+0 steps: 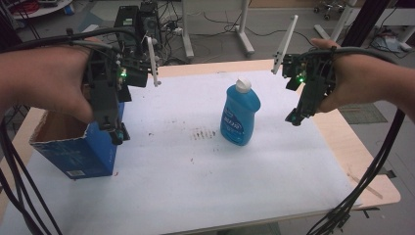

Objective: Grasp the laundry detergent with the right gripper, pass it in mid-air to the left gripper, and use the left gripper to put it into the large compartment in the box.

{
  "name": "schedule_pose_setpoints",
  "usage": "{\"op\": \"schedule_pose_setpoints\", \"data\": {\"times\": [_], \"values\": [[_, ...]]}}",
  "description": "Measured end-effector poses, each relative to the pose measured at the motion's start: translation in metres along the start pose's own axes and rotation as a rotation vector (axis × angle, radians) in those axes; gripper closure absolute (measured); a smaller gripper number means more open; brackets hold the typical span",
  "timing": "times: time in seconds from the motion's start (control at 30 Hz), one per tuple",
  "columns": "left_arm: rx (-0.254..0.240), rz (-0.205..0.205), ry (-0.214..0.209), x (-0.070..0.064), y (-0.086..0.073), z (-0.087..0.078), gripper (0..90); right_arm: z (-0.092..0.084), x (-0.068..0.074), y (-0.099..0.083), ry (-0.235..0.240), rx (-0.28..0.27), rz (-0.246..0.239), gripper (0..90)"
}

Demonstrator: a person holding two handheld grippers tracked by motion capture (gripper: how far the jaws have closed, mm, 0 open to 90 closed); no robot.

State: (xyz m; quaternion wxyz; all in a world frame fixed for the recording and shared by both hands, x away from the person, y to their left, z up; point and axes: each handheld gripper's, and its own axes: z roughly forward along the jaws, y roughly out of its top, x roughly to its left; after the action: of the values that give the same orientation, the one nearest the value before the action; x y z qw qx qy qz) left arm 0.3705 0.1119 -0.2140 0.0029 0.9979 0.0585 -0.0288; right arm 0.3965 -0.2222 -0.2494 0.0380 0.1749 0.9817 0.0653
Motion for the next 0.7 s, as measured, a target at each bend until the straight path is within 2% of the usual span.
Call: {"op": "schedule_pose_setpoints", "data": {"times": [0.03, 0.3, 0.43, 0.57, 0.6, 0.7], "values": [[-0.002, -0.004, 0.001, -0.001, -0.001, 0.000, 1.8, 0.006, 0.002, -0.006, 0.016, -0.053, 0.032, 1.0], [-0.012, -0.003, 0.003, -0.001, -0.003, -0.001, 1.7, 0.028, 0.009, -0.022, 0.041, -0.221, 0.170, 1.0], [-0.009, -0.004, -0.001, 0.000, -0.003, -0.001, 1.8, 0.039, 0.012, -0.027, 0.038, -0.251, 0.235, 1.0], [-0.009, 0.000, -0.003, 0.000, -0.003, 0.000, 1.7, 0.045, 0.015, -0.030, 0.029, -0.262, 0.255, 1.0], [-0.010, 0.001, -0.003, 0.001, -0.003, 0.000, 1.7, 0.049, 0.017, -0.032, 0.034, -0.282, 0.267, 1.0], [-0.010, 0.000, -0.003, 0.001, -0.002, 0.000, 1.7, 0.054, 0.019, -0.034, 0.027, -0.298, 0.288, 1.0]]}}
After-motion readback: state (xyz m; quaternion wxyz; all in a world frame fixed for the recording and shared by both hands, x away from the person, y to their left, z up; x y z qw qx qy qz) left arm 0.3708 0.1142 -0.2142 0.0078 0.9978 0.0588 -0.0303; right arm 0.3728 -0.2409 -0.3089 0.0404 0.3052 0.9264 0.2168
